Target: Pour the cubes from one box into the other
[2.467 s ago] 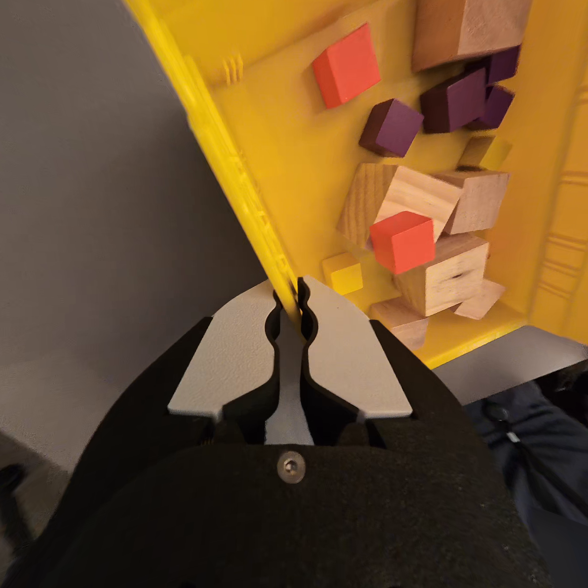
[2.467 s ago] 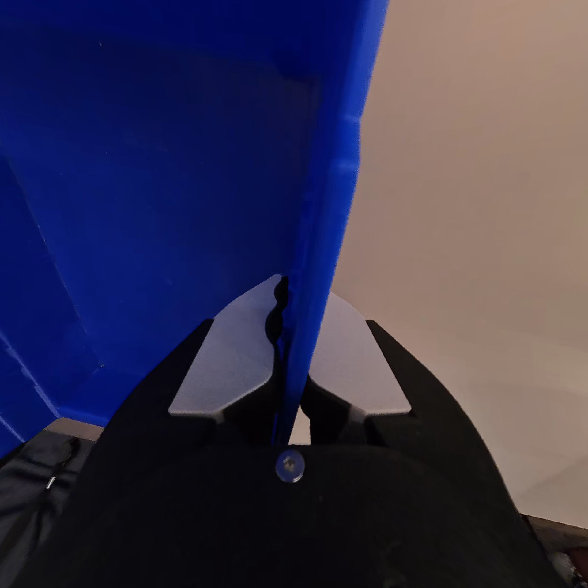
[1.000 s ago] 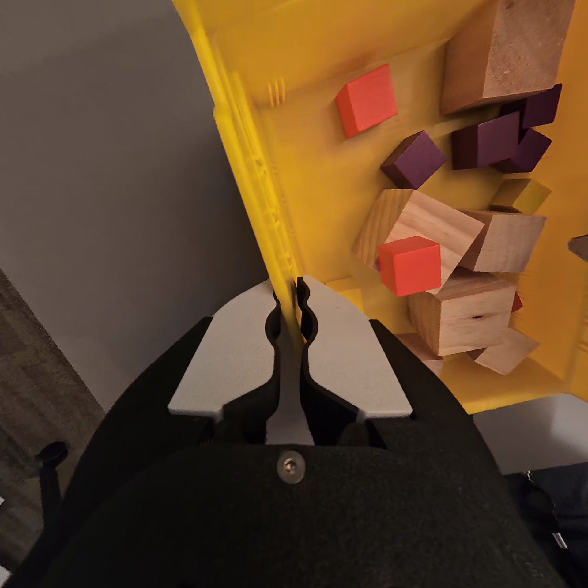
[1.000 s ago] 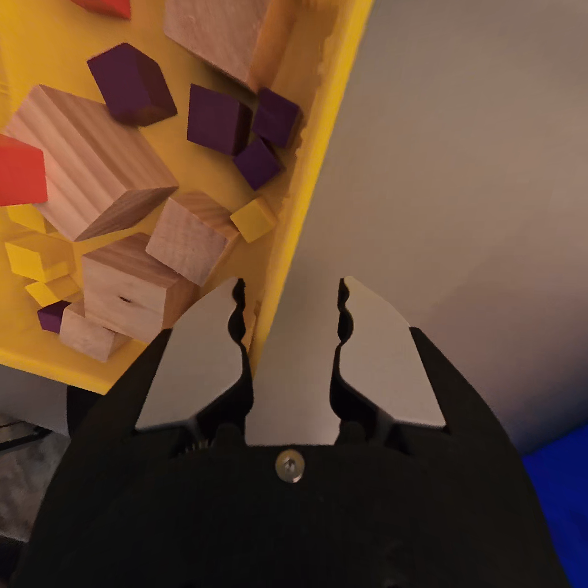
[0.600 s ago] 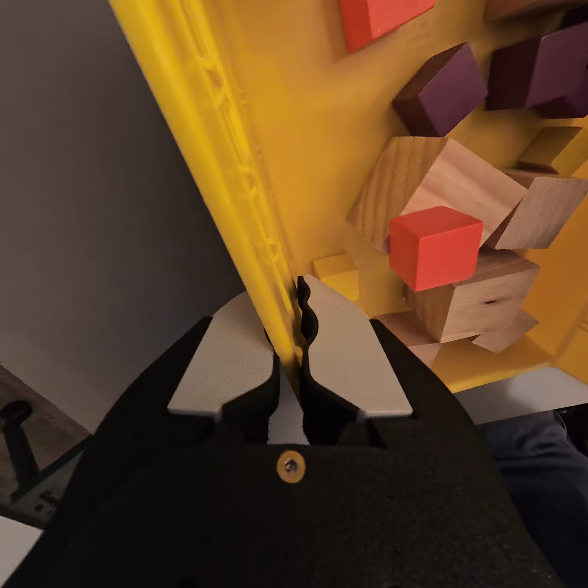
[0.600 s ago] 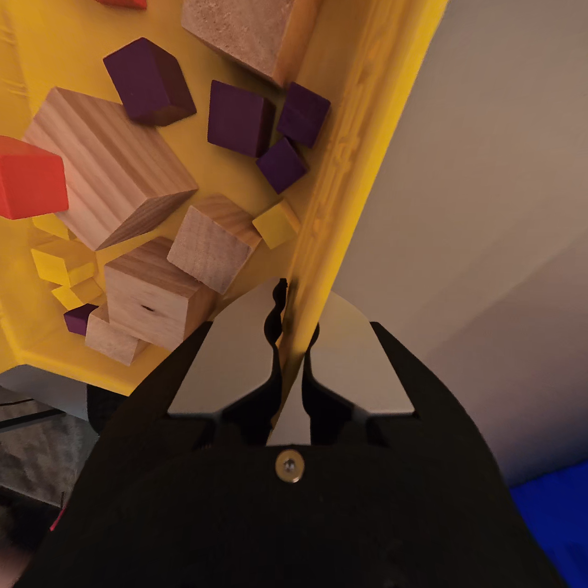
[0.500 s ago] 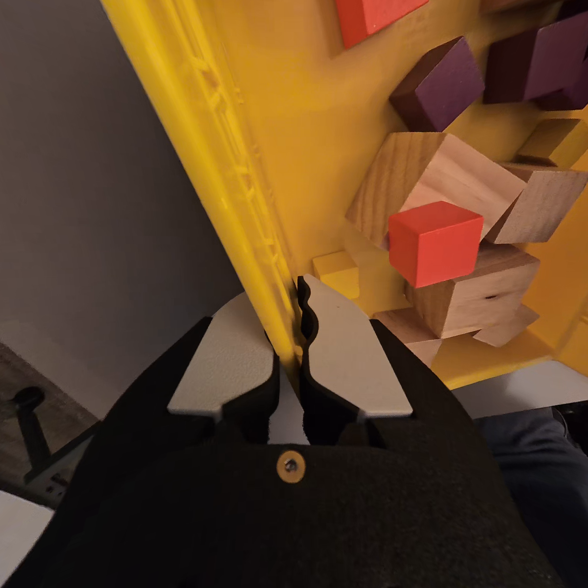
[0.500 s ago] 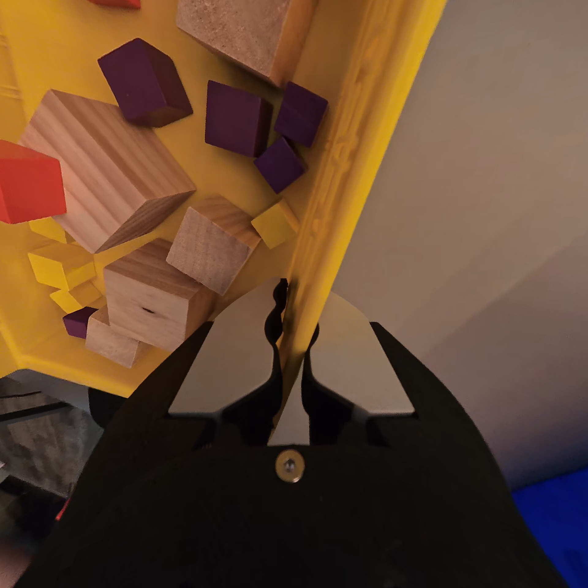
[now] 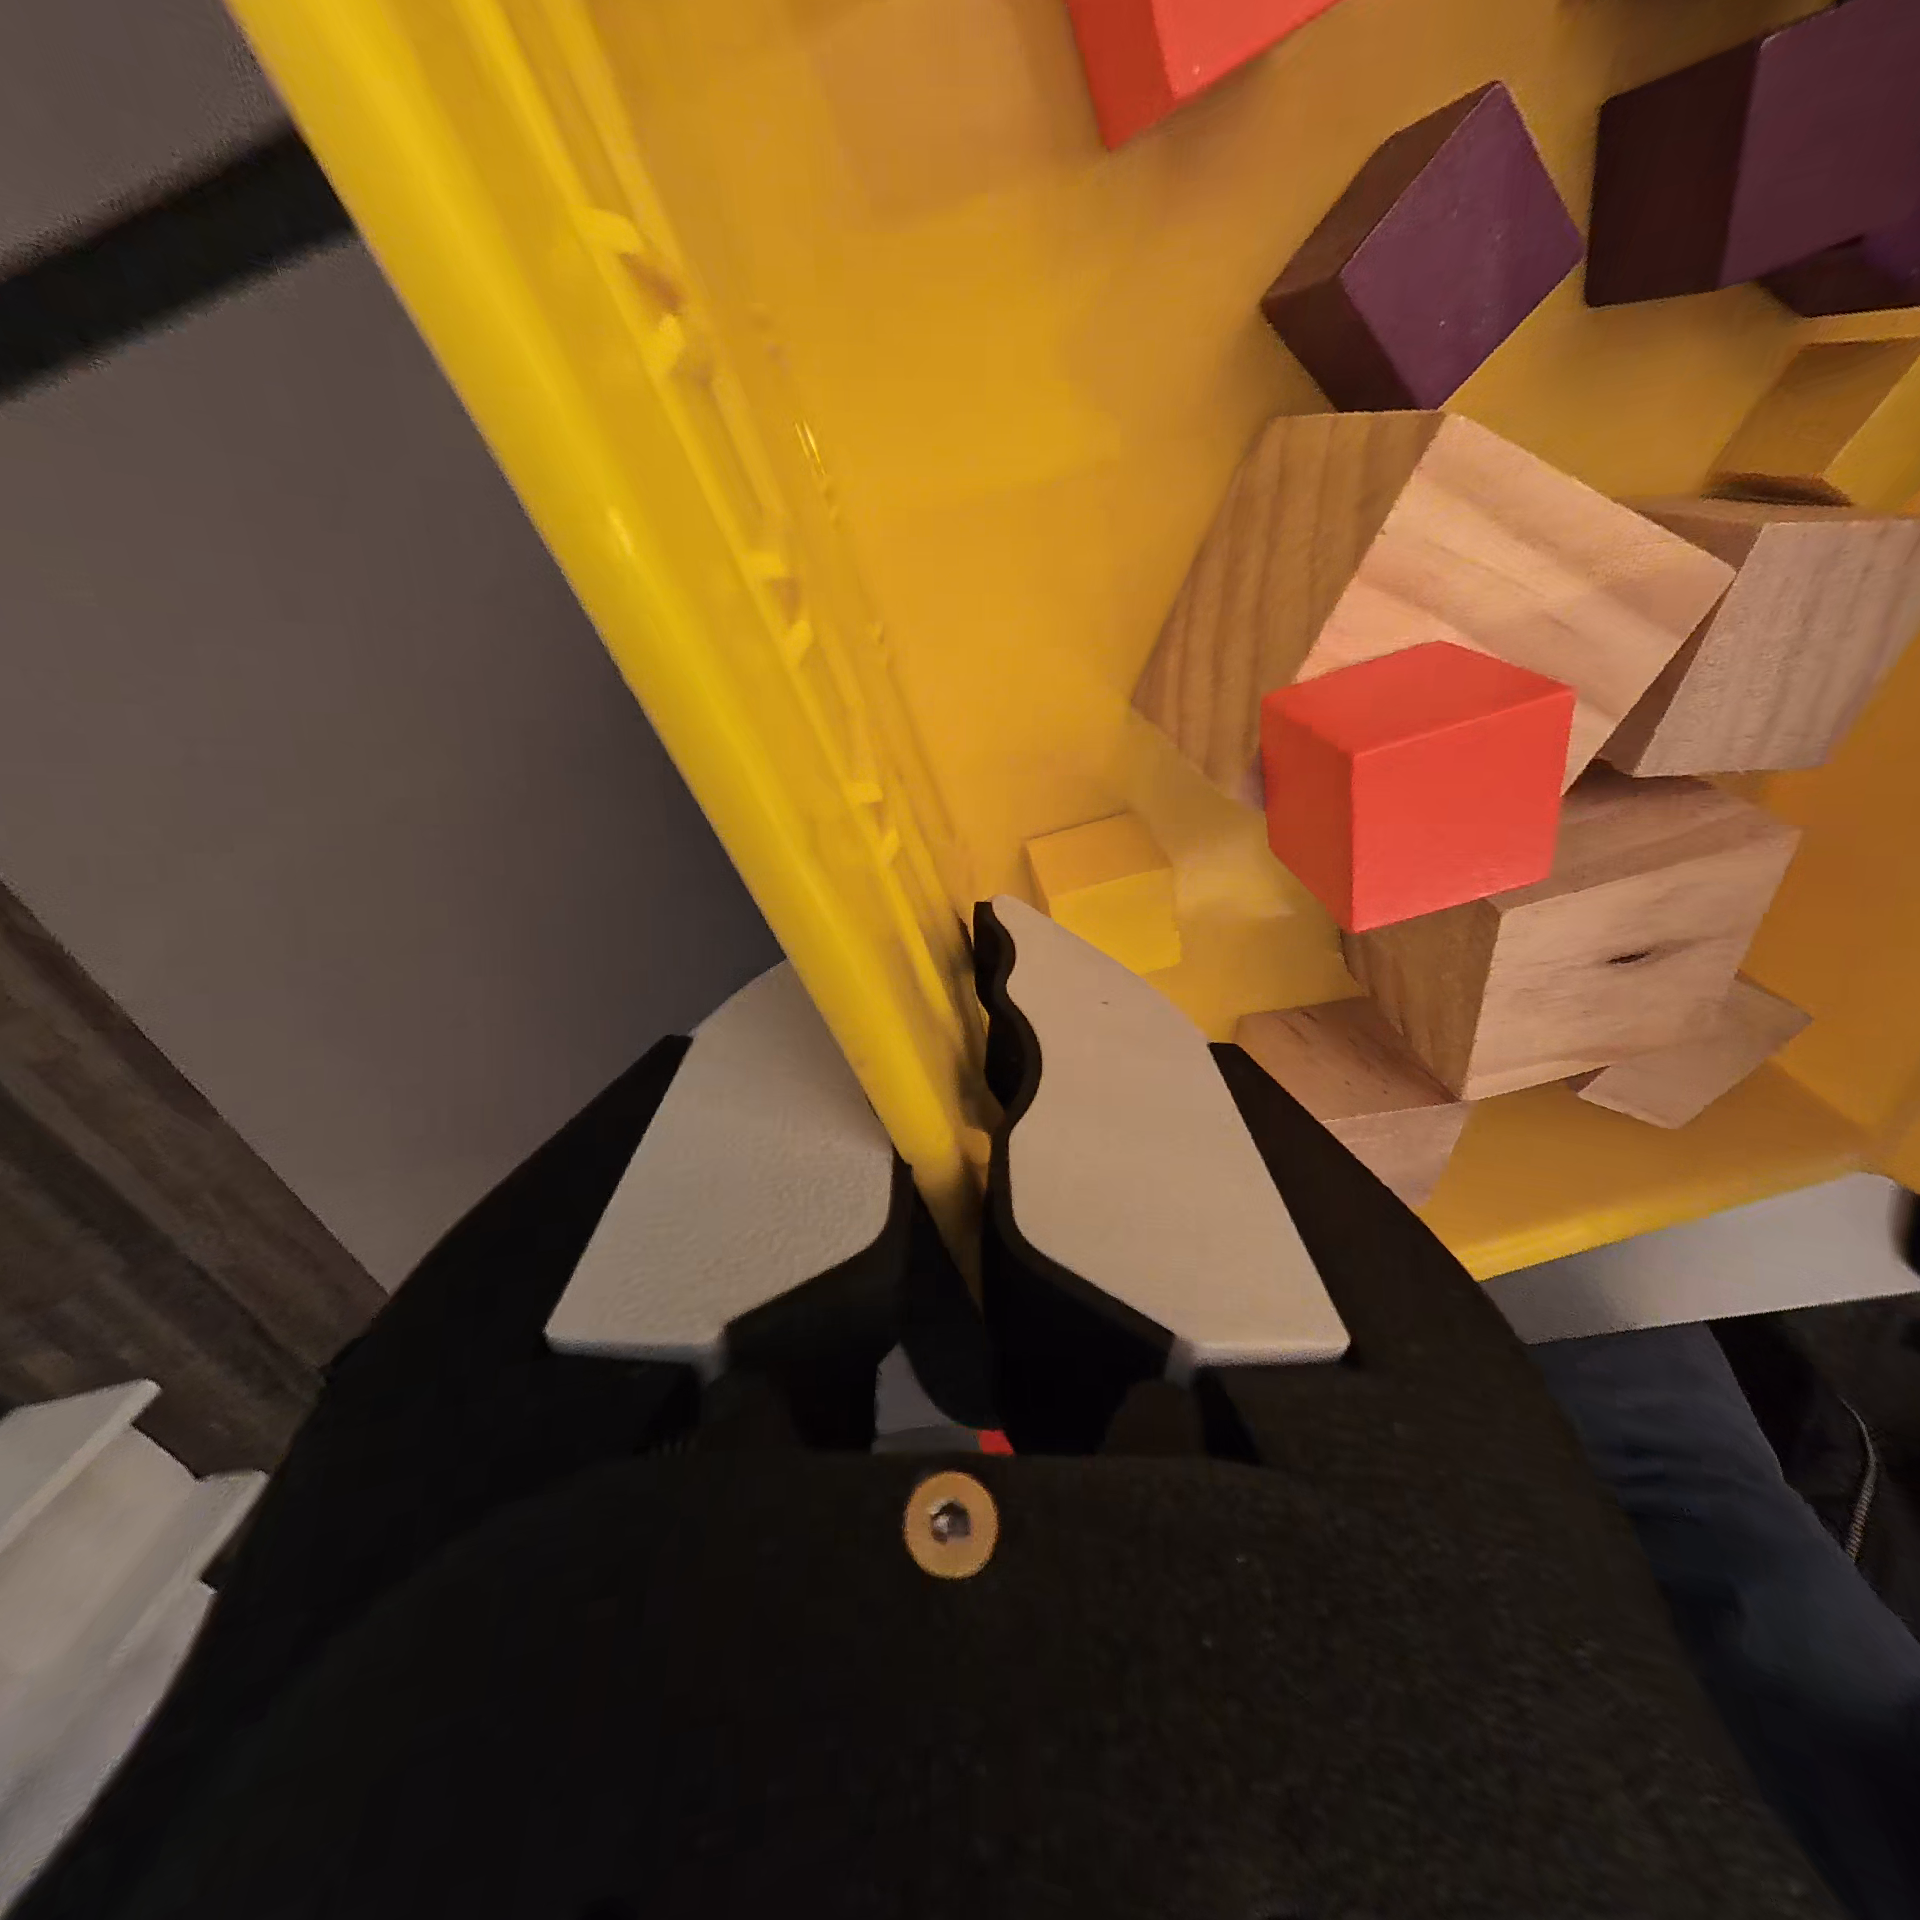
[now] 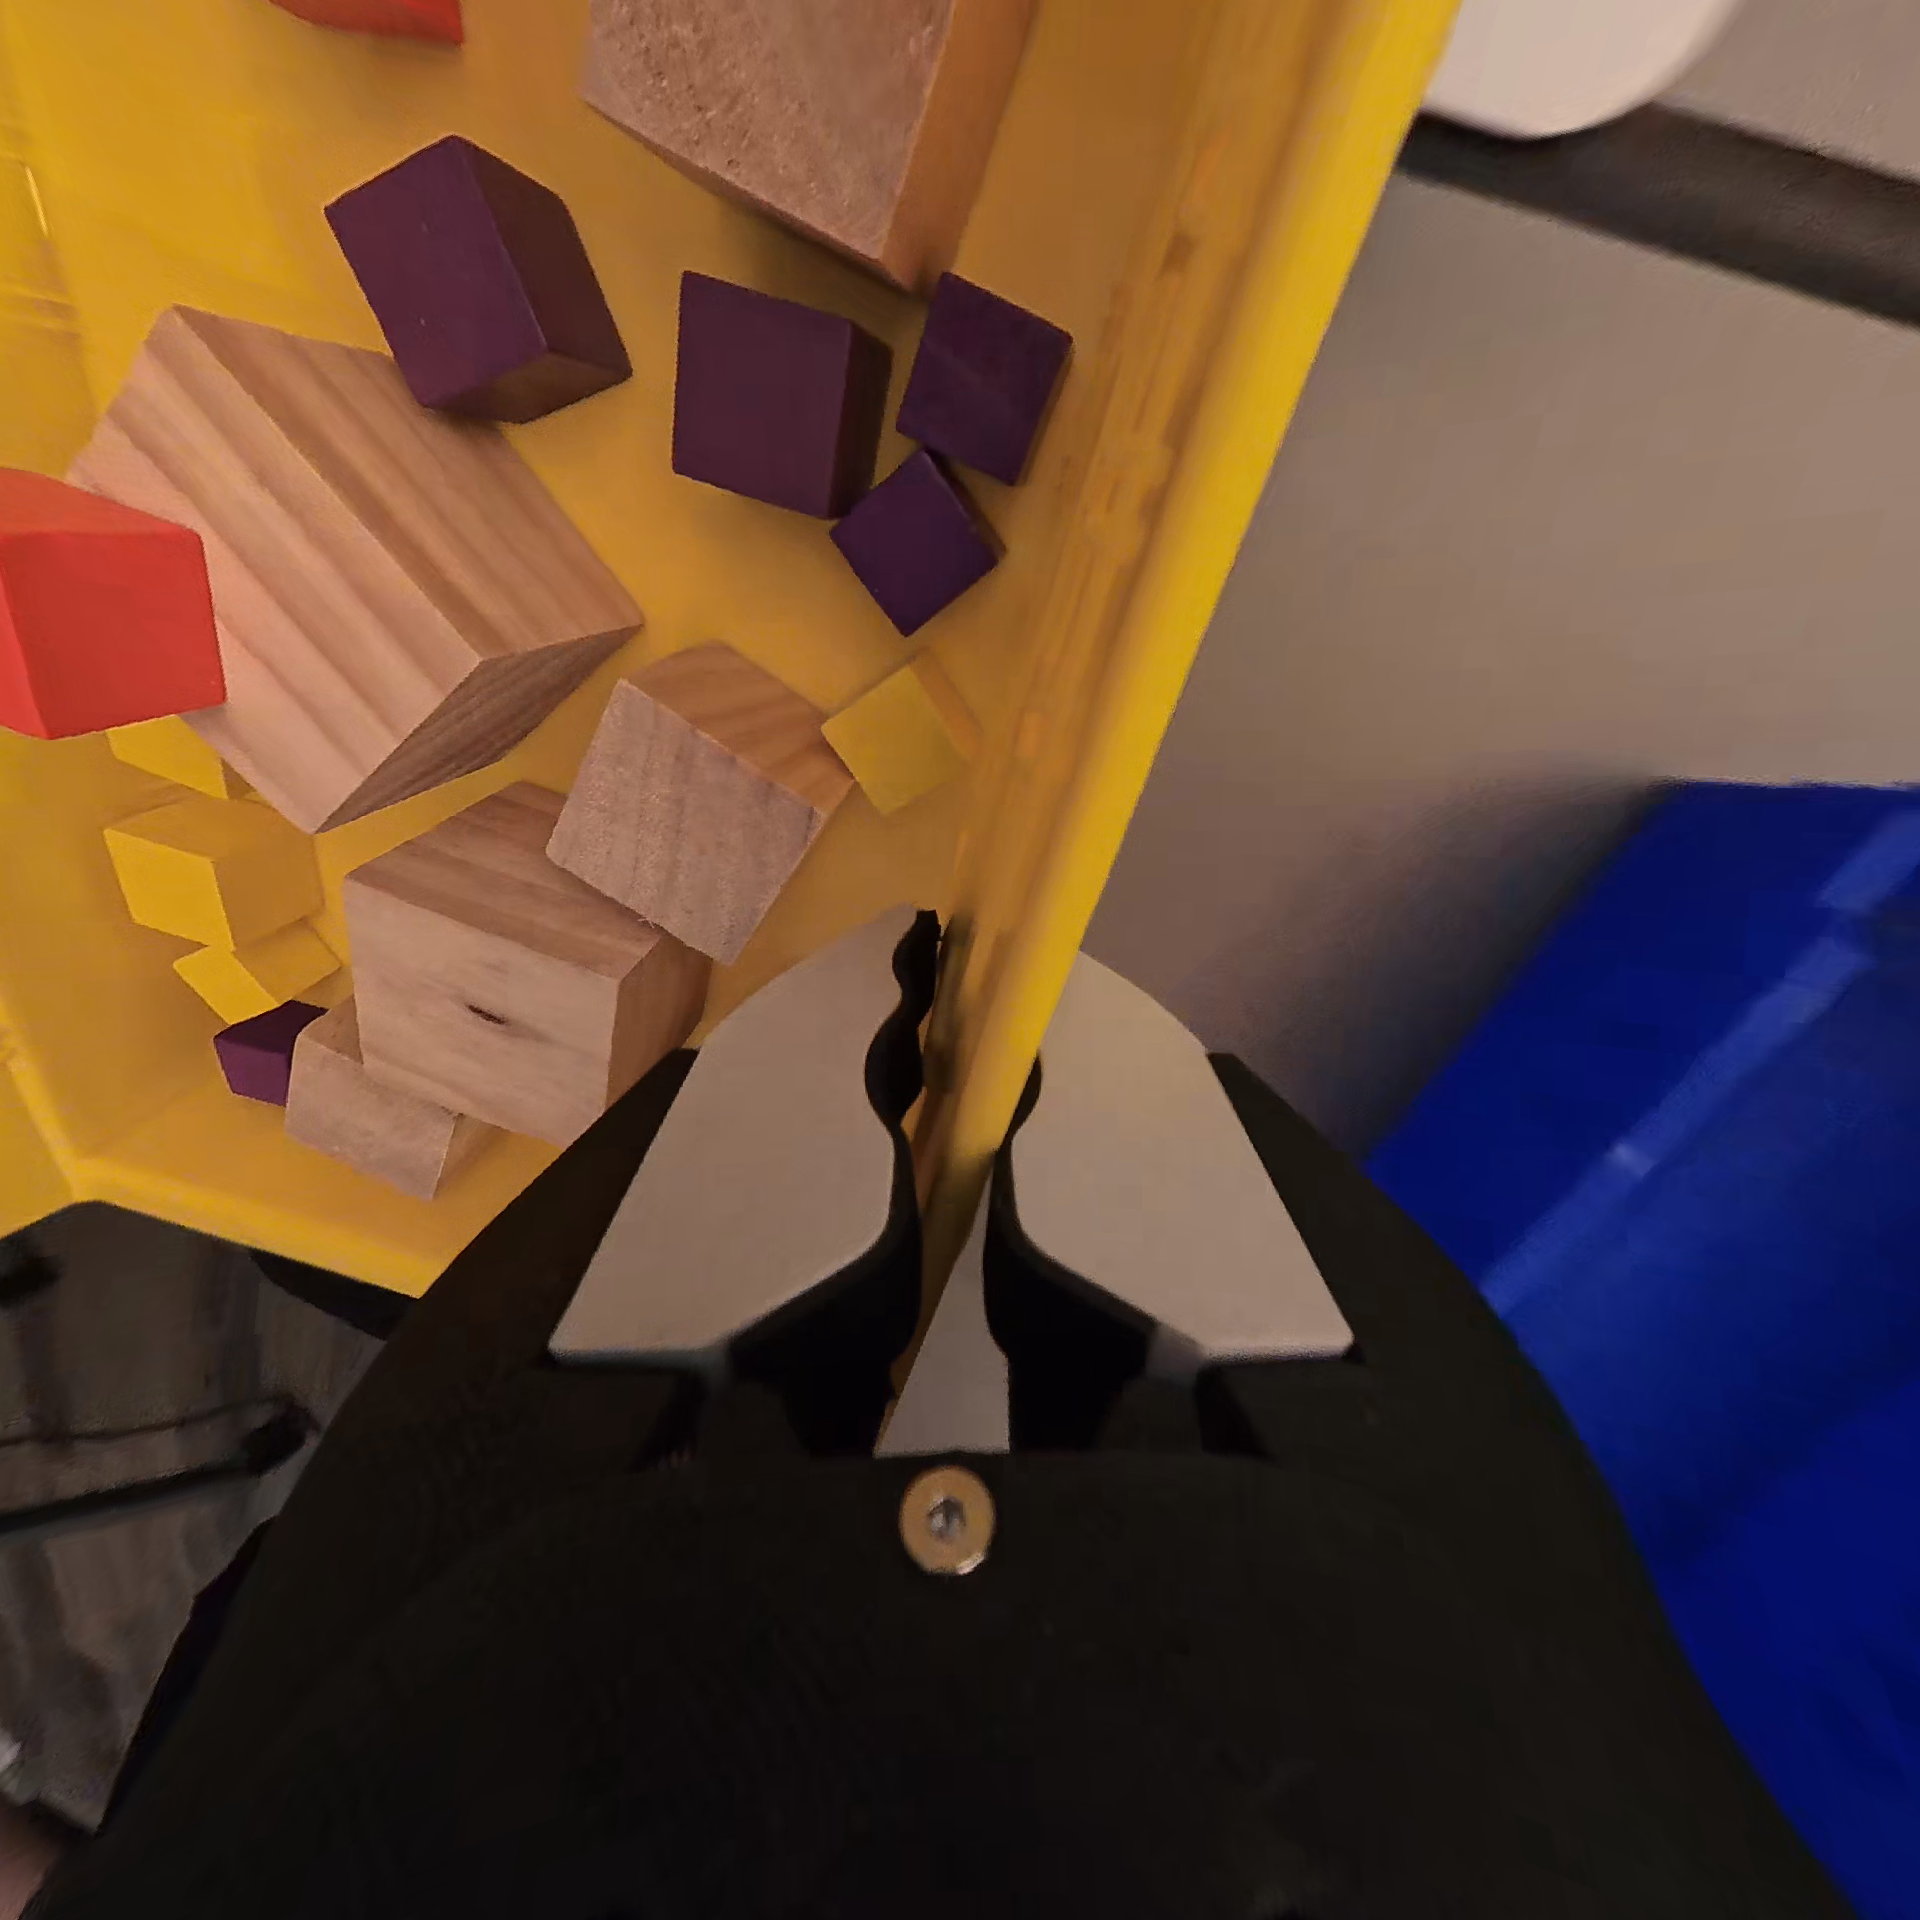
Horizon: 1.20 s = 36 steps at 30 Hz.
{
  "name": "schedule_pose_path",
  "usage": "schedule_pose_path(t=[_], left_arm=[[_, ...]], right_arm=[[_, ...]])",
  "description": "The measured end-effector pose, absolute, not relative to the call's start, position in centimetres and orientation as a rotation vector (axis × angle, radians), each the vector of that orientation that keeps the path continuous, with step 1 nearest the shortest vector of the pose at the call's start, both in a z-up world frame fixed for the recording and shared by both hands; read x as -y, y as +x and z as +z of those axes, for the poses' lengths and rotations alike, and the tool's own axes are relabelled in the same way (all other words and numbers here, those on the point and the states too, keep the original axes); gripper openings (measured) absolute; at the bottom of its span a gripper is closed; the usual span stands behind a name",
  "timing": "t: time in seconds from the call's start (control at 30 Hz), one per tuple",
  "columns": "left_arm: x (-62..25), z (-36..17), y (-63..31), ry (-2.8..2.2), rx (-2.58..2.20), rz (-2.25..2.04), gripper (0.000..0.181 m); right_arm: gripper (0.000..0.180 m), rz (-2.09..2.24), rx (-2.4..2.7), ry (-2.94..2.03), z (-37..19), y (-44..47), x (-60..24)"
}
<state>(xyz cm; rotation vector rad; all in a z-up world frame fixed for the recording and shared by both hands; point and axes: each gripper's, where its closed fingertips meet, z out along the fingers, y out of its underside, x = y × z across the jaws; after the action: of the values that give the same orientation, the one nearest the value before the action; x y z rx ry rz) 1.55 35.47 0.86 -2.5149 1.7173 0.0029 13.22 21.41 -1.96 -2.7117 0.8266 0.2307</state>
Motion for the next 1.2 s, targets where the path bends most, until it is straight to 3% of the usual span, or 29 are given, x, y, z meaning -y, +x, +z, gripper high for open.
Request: schedule_pose_path(t=[0.3,0.6,0.97,1.2], left_arm=[[-21.4,7.1,17.0,-2.218,-1.908,-0.215,0.008],[-8.9,5.1,28.9,-1.987,-1.992,-0.565,0.008],[-7.2,5.2,33.7,-1.789,-1.73,-0.935,0.008],[-8.4,3.3,33.6,-1.802,-1.711,-0.967,0.008]], right_arm=[[0.007,-0.007,-1.056,-2.521,5.6,25.4,-5.1],[0.007,-0.369,-1.166,-2.402,6.5,34.6,8.7],[0.008,-0.817,-0.968,-2.246,9.8,38.4,10.4],[0.008,-0.841,-0.923,-2.257,8.3,38.2,9.0]])
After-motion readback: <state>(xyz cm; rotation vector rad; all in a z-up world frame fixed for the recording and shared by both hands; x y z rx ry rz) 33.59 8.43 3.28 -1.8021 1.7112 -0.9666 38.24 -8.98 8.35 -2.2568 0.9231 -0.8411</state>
